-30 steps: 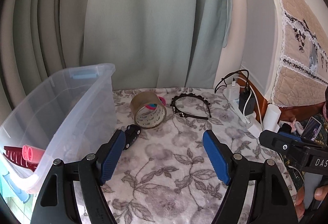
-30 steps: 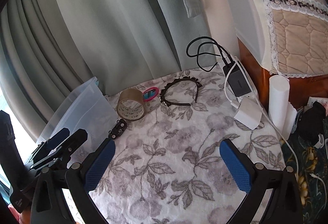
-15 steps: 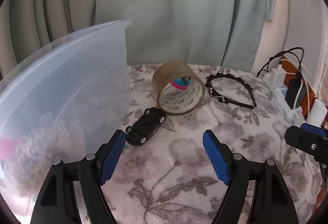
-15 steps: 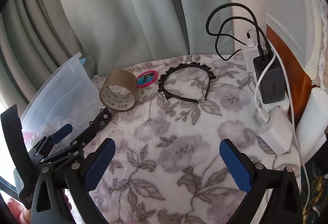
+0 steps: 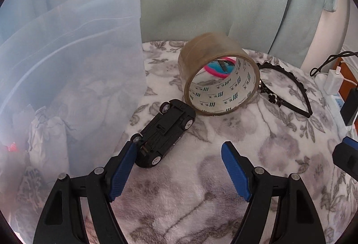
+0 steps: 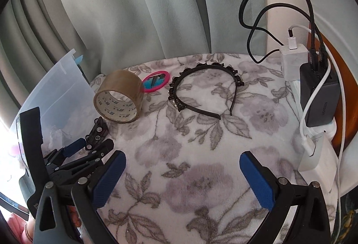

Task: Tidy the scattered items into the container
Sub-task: 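Move the left gripper toward the black toy car while the right gripper approaches the black headband, then close the left gripper on the toy car while the right gripper grasps the headband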

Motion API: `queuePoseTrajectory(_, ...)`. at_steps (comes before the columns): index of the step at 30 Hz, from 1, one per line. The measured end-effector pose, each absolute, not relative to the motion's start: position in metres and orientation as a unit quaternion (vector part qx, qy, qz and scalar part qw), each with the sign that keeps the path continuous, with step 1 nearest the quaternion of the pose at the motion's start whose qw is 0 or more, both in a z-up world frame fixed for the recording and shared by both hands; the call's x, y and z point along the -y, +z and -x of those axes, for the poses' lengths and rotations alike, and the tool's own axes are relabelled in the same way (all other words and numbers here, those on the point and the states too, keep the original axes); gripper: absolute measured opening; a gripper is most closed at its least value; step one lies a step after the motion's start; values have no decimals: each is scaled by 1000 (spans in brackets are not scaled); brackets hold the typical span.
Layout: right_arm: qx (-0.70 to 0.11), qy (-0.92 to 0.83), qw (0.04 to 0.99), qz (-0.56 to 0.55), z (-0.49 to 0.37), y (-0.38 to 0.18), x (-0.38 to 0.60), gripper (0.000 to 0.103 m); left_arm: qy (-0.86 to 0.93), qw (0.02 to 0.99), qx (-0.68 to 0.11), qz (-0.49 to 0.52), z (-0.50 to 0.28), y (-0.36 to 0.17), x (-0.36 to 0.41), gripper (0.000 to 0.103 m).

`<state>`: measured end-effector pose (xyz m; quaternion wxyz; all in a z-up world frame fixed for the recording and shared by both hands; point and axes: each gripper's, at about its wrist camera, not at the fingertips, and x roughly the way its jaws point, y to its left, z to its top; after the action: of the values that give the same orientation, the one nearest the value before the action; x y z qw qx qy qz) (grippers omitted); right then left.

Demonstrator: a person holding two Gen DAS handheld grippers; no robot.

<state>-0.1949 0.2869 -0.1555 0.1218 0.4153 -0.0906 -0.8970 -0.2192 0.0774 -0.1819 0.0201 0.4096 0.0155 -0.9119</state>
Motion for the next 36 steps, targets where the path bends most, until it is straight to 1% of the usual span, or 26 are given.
queuePoseTrajectory(7,78,-896,126,-420,208,-159,-280,103,-917,-35,-30,-397,209,-173,-85,78)
queuePoseTrajectory(14,45,-895,138,-421,223,-160,-271,103,-920,31,31,-390,208,-173,-81,79)
queuePoseTrajectory(23,16,-889,152,-431,245,-168,-263,103,-904,46,132,-405,237,-192,-99,79)
queuePoseTrajectory(32,-32,-884,157,-439,277,-178,-254,103,-900,28,117,-419,247,-191,-98,79)
queuePoseTrajectory(36,-48,-880,164,-444,292,-184,-249,100,-901,18,92,-424,252,-193,-90,77)
